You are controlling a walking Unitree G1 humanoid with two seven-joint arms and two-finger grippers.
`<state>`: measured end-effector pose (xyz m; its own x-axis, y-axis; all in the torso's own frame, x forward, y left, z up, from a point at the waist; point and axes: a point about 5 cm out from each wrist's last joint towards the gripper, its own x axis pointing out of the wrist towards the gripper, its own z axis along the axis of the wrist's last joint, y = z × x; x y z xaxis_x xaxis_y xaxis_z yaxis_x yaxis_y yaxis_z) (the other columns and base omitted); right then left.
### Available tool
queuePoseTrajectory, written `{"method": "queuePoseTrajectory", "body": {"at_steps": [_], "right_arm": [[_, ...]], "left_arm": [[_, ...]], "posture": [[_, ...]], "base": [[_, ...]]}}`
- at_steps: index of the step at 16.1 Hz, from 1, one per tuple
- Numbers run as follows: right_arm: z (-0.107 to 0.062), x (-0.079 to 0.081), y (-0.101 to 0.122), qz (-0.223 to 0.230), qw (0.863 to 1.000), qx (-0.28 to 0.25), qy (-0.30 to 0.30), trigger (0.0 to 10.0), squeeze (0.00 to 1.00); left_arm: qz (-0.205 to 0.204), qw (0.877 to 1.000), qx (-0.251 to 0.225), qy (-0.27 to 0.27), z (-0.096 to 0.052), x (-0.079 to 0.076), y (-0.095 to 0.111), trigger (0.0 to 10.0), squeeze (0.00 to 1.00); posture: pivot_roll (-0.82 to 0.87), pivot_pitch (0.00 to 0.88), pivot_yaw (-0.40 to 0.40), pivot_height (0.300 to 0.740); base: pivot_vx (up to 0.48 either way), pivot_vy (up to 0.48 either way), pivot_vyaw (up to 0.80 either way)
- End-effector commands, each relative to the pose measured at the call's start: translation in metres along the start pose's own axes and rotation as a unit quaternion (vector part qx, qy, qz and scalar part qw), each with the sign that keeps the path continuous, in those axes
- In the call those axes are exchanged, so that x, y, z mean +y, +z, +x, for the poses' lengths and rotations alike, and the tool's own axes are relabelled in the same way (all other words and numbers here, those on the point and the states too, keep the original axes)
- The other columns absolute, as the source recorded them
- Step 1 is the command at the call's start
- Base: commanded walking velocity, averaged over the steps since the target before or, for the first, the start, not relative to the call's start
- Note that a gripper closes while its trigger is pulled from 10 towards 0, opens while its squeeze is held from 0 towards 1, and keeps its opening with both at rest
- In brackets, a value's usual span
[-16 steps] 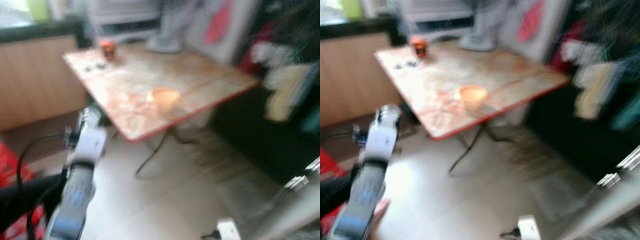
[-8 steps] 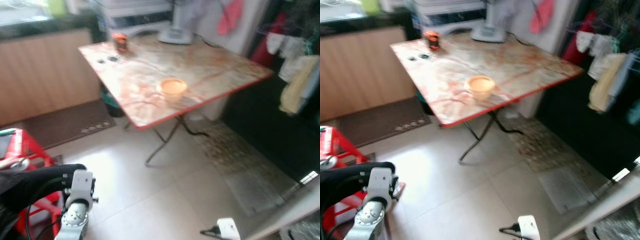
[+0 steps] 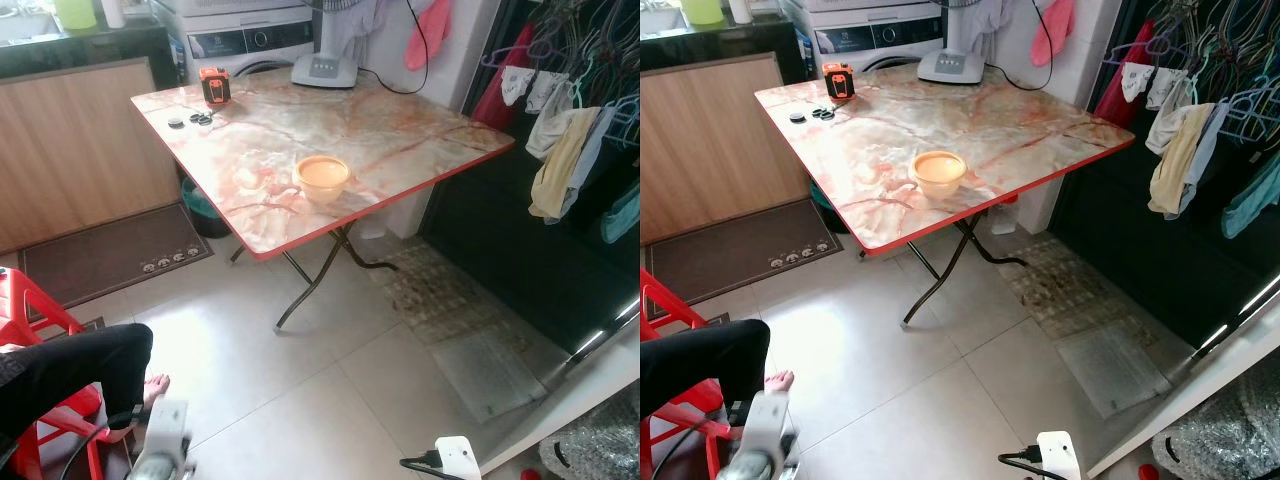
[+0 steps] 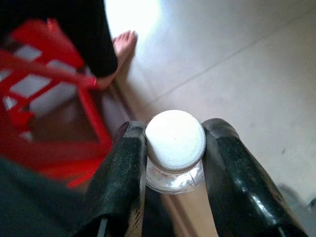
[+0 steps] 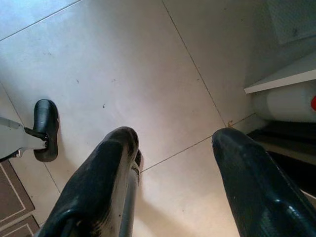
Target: Restocking fridge
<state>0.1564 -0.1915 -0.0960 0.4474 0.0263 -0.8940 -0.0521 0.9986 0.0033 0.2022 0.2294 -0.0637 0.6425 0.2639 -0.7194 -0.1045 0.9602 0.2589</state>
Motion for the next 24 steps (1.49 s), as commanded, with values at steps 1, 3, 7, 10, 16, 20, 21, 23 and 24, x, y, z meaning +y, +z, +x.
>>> {"method": "queuePoseTrajectory", "body": {"at_steps": [1, 3, 7, 10, 16, 20, 21, 23, 24], "right_arm": [[0.0, -0.002, -0.001, 0.011, 1.0, -0.006, -0.006, 10.0, 0.0], [-0.001, -0.002, -0.003, 0.014, 1.0, -0.005, -0.007, 10.0, 0.0], [-0.001, 0.0, -0.006, 0.012, 1.0, -0.002, -0.005, 10.0, 0.0], [-0.001, 0.0, -0.008, 0.006, 1.0, 0.001, -0.005, 10.0, 0.0], [-0.001, 0.001, -0.009, 0.006, 1.0, 0.002, -0.004, 10.0, 0.0], [-0.001, 0.001, -0.009, 0.007, 1.0, 0.003, -0.003, 10.0, 0.0], [-0.001, 0.0, -0.009, 0.007, 1.0, 0.003, -0.004, 10.0, 0.0], [-0.001, -0.001, -0.008, 0.003, 1.0, 0.004, -0.003, 10.0, 0.0], [-0.001, -0.002, -0.008, 0.003, 1.0, 0.004, -0.003, 10.0, 0.0]], "left_arm": [[-0.005, 1.0, 0.01, 0.012, 0.001, 0.003, 0.0, 10.0, 0.0], [-0.021, 1.0, 0.012, 0.02, 0.001, 0.005, -0.003, 10.0, 0.0], [-0.007, 0.999, 0.025, 0.021, -0.001, 0.008, -0.013, 10.0, 0.0], [-0.012, 0.999, 0.047, 0.009, -0.002, 0.004, -0.021, 10.0, 0.0], [-0.002, 0.998, 0.06, -0.015, -0.003, 0.002, -0.024, 10.0, 0.0], [-0.014, 0.996, 0.071, -0.044, -0.004, -0.005, -0.026, 10.0, 0.0], [-0.009, 0.996, 0.072, -0.045, -0.004, -0.006, -0.026, 10.0, 0.0], [-0.037, 0.996, 0.057, -0.063, -0.003, -0.01, -0.021, 10.0, 0.0], [-0.048, 0.995, 0.053, -0.065, -0.003, -0.01, -0.02, 10.0, 0.0]], "posture": [[-0.08, 0.0, -0.04, 0.74], [-0.09, 0.0, -0.037, 0.74], [-0.08, 0.0, -0.035, 0.74], [-0.09, 0.0, -0.03, 0.74], [-0.09, 0.0, -0.022, 0.74], [-0.1, 0.0, -0.024, 0.74], [-0.09, 0.0, -0.032, 0.74], [-0.09, 0.0, -0.045, 0.74], [-0.09, 0.0, -0.045, 0.74]], "base": [[0.0, 0.0, 0.0], [0.0, 0.0, 0.0], [0.0, 0.0, 0.0], [0.0, 0.0, 0.0], [0.0, 0.0, 0.0], [0.0, 0.0, 0.0], [0.0, 0.0, 0.0], [0.0, 0.0, 0.0], [0.0, 0.0, 0.0]]}}
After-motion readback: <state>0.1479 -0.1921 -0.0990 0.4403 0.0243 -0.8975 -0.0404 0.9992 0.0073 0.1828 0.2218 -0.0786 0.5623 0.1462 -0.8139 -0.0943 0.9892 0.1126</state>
